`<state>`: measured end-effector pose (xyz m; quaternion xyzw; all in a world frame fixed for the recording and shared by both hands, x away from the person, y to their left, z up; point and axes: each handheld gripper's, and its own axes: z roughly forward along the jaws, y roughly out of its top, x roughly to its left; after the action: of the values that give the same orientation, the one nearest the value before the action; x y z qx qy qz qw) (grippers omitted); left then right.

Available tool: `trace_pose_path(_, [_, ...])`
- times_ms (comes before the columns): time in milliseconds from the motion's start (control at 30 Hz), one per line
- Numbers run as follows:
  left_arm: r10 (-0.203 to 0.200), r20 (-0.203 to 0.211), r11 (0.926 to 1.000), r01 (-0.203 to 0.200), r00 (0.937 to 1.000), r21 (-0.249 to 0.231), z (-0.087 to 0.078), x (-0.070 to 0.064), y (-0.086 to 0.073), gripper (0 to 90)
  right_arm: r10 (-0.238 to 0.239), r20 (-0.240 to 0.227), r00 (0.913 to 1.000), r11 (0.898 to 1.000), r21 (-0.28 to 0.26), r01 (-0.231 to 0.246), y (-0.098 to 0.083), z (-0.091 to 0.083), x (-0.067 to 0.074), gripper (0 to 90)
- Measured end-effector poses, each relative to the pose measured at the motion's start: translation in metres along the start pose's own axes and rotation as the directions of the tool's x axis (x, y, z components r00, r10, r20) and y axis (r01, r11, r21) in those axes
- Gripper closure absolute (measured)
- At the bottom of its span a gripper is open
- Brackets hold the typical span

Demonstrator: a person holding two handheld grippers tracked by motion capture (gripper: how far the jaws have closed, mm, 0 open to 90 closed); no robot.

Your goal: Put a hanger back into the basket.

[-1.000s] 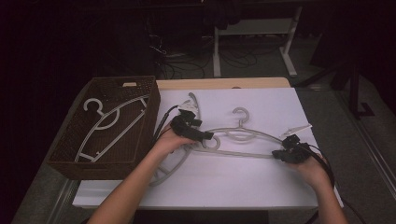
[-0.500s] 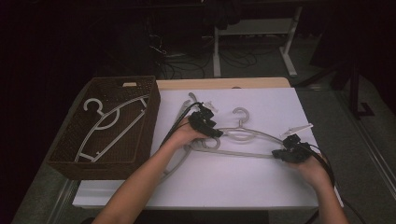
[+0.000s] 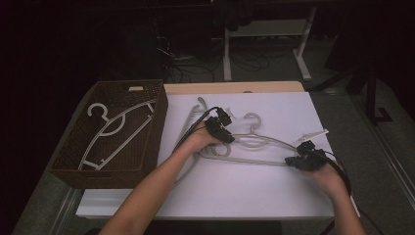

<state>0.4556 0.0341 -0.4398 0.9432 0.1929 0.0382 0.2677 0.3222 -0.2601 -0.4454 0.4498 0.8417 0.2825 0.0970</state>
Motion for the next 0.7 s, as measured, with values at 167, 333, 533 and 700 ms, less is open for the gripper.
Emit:
trace_pose_path(167, [0.033, 0.025, 0.9992, -0.034, 0.9992, 0.020, -0.001, 0.000, -0.001, 75.6, -0.002, 0.002, 1.0000, 1.000, -0.001, 0.002, 0.000, 0.000, -0.001, 89.3])
trace_pose_path(333, [0.021, 0.058, 0.9998, -0.021, 0.9981, -0.005, -0.008, -0.001, -0.005, 81.0, -0.005, 0.001, 1.0000, 1.000, -0.022, 0.005, 0.001, -0.001, 0.000, 86.8])
trace_pose_path(533, [-0.016, 0.049, 0.9982, 0.019, 0.9986, -0.056, -0.027, -0.002, -0.010, 81.5, -0.013, -0.035, 0.9993, 0.997, -0.076, 0.010, 0.006, -0.010, 0.006, 80.7])
trace_pose_path(700, [-0.083, 0.019, 0.9905, 0.084, 0.9964, -0.109, -0.057, -0.002, -0.010, 81.6, -0.014, -0.084, 0.9963, 0.992, -0.124, 0.003, 0.008, -0.015, 0.011, 69.7])
